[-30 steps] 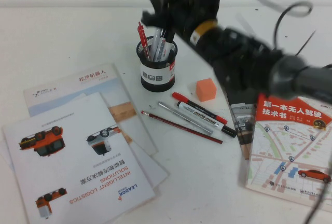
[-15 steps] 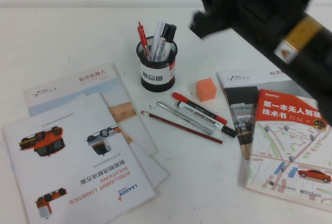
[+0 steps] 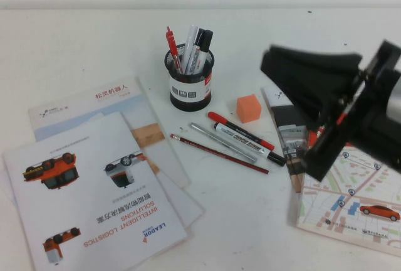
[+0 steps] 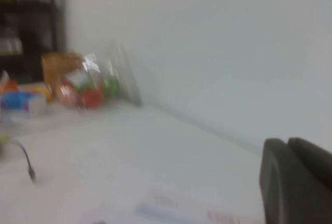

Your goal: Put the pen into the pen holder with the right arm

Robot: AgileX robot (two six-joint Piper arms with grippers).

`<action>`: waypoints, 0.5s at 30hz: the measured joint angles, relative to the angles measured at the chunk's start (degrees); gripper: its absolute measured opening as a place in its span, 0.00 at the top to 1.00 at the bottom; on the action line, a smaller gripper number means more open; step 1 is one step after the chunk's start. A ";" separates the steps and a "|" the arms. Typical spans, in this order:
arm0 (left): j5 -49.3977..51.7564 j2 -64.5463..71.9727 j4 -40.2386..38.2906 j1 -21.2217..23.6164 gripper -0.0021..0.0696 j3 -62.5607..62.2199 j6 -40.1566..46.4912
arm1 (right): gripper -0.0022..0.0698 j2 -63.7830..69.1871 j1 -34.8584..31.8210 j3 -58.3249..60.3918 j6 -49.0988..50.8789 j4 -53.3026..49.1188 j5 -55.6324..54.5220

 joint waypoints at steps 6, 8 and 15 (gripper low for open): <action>0.00 0.00 0.00 0.00 0.97 0.00 0.00 | 1.00 -0.69 0.00 4.01 1.55 3.47 8.94; 0.00 0.00 0.00 0.00 0.97 0.00 0.00 | 1.00 -0.69 0.00 4.70 1.65 6.27 9.60; 0.00 0.00 0.00 0.00 0.97 0.00 0.00 | 1.00 -2.68 0.00 6.11 1.77 9.24 11.70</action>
